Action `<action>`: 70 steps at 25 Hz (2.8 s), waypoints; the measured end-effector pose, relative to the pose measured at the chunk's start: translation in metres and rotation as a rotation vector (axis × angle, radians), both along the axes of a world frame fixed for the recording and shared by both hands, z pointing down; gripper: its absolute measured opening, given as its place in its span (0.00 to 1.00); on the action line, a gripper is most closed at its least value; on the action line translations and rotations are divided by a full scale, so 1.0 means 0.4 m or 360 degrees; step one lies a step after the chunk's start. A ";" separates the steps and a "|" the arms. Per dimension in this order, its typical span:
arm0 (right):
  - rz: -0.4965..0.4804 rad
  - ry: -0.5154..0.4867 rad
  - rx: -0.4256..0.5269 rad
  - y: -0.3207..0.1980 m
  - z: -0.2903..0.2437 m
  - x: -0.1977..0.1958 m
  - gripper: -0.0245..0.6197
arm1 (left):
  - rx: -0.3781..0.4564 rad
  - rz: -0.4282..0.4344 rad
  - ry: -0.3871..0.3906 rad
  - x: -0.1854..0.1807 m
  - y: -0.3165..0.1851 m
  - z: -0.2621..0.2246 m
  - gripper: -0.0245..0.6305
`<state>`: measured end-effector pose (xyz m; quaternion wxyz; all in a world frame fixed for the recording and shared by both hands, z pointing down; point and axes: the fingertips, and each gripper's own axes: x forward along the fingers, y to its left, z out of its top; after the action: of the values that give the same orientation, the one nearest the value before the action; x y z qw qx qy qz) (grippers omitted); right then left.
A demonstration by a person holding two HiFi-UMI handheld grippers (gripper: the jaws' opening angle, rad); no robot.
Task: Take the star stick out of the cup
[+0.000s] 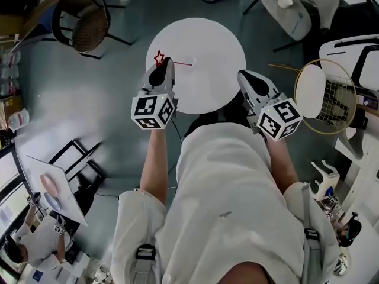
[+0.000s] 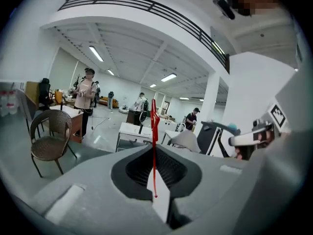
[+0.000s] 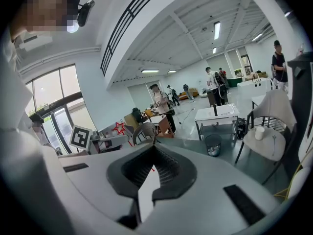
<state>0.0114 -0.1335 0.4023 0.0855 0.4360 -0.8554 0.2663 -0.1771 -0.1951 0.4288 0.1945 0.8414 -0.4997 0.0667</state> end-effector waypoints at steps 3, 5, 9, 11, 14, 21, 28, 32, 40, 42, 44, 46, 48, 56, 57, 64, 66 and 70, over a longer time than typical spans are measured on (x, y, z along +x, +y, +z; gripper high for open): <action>-0.0005 -0.0005 0.0017 -0.003 -0.011 -0.008 0.05 | 0.0011 -0.0041 0.0173 -0.017 0.017 -0.038 0.07; -0.0011 -0.0006 0.0024 0.000 -0.016 -0.013 0.05 | 0.0037 -0.0060 0.0247 -0.023 0.035 -0.062 0.07; -0.0027 -0.0003 0.0032 0.006 -0.023 -0.029 0.05 | 0.0106 -0.0111 0.0307 -0.037 0.072 -0.093 0.07; -0.0037 0.0002 0.0032 0.008 -0.022 -0.037 0.05 | 0.0124 -0.0143 0.0343 -0.046 0.086 -0.097 0.07; -0.0047 0.0005 0.0029 0.018 -0.018 -0.040 0.05 | 0.0135 -0.0164 0.0370 -0.044 0.109 -0.094 0.07; -0.0096 -0.0004 0.0030 0.059 -0.018 -0.040 0.05 | 0.0107 -0.0222 0.0442 -0.043 0.176 -0.096 0.07; -0.0134 -0.0003 0.0057 0.088 -0.043 0.011 0.05 | 0.0111 -0.0309 0.0518 -0.014 0.238 -0.109 0.07; -0.0131 -0.0008 0.0056 0.124 -0.047 0.076 0.05 | 0.0070 -0.0349 0.0545 0.039 0.278 -0.104 0.07; -0.0104 -0.0038 0.0017 0.237 -0.023 0.221 0.05 | 0.0015 -0.0358 0.0570 0.178 0.387 -0.092 0.07; -0.0109 -0.0045 0.0006 0.264 -0.014 0.256 0.05 | 0.0010 -0.0363 0.0562 0.216 0.415 -0.091 0.07; -0.0118 -0.0051 -0.0008 0.297 0.000 0.289 0.05 | 0.0002 -0.0366 0.0551 0.256 0.449 -0.086 0.07; -0.0129 -0.0057 -0.0017 0.332 0.011 0.316 0.05 | -0.0013 -0.0372 0.0536 0.289 0.486 -0.076 0.07; -0.0147 -0.0061 -0.0018 0.367 0.017 0.336 0.05 | -0.0027 -0.0390 0.0525 0.316 0.523 -0.066 0.07; -0.0190 -0.0090 -0.0024 0.492 0.050 0.423 0.05 | -0.0028 -0.0468 0.0462 0.391 0.682 -0.054 0.07; -0.0194 -0.0099 -0.0024 0.502 0.052 0.424 0.05 | -0.0028 -0.0484 0.0455 0.389 0.701 -0.054 0.07; -0.0306 -0.0125 -0.0043 0.588 0.072 0.422 0.05 | -0.0007 -0.0611 0.0439 0.387 0.825 -0.067 0.07; -0.0312 -0.0138 -0.0032 0.592 0.060 0.427 0.05 | -0.0001 -0.0629 0.0447 0.386 0.841 -0.073 0.07; -0.0351 -0.0157 0.0018 0.597 0.033 0.414 0.05 | 0.0033 -0.0643 0.0457 0.382 0.853 -0.094 0.07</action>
<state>0.1769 0.1053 0.4155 0.0696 0.3262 -0.9028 0.2715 -0.0245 0.1462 0.3913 0.2644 0.7271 -0.6257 -0.0990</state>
